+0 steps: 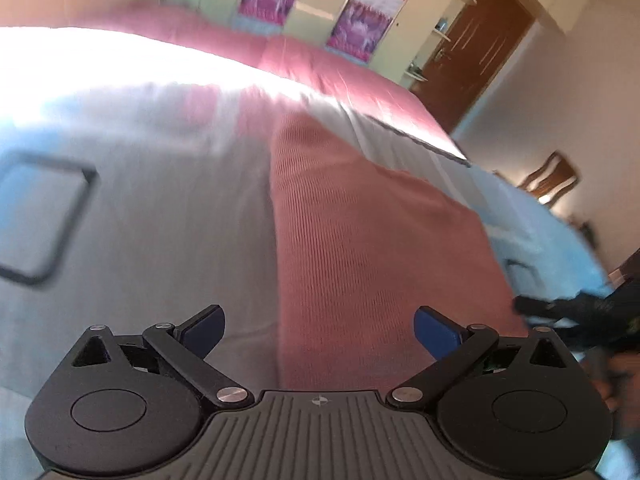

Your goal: Fold small clothes

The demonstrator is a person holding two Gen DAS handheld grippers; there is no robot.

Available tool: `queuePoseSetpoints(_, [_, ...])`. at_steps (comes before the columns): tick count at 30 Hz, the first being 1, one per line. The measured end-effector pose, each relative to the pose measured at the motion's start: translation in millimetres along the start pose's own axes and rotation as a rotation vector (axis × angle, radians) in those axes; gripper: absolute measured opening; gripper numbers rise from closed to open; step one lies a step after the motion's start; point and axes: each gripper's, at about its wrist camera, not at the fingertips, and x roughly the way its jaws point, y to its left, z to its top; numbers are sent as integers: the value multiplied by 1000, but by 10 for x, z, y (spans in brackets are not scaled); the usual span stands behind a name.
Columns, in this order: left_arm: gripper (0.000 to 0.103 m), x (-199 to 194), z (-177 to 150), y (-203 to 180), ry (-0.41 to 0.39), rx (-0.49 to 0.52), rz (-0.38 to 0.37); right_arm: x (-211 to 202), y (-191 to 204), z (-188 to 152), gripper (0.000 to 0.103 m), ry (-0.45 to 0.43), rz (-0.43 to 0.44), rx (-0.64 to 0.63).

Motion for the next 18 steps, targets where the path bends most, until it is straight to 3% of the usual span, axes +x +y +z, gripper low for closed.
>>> queuePoseSetpoints(3, [100,193,1,50,42,-27,-43,71,19,40,57,22,10,-19])
queuePoseSetpoints(7, [100,378,65,-123,45,29,-21,144,83,77,57,30,16,-54])
queuePoseSetpoints(9, [90,483,109,-280,55,100,21,229,196,83,56,28,-9,-94])
queuePoseSetpoints(11, [69,542,182,-474,71,169,46,309,426,64,32,29,-112,-226])
queuePoseSetpoints(12, [63,519,221,-557,70,200,72,373,598,20,27,32,-197,-323])
queuePoseSetpoints(14, [43,429,256,-716,52,298,122,428,832,-45,19,23,-277,-400])
queuePoseSetpoints(18, [37,133,239,-829,22,433,149,397,1371,-264,18,-59,-379,-540])
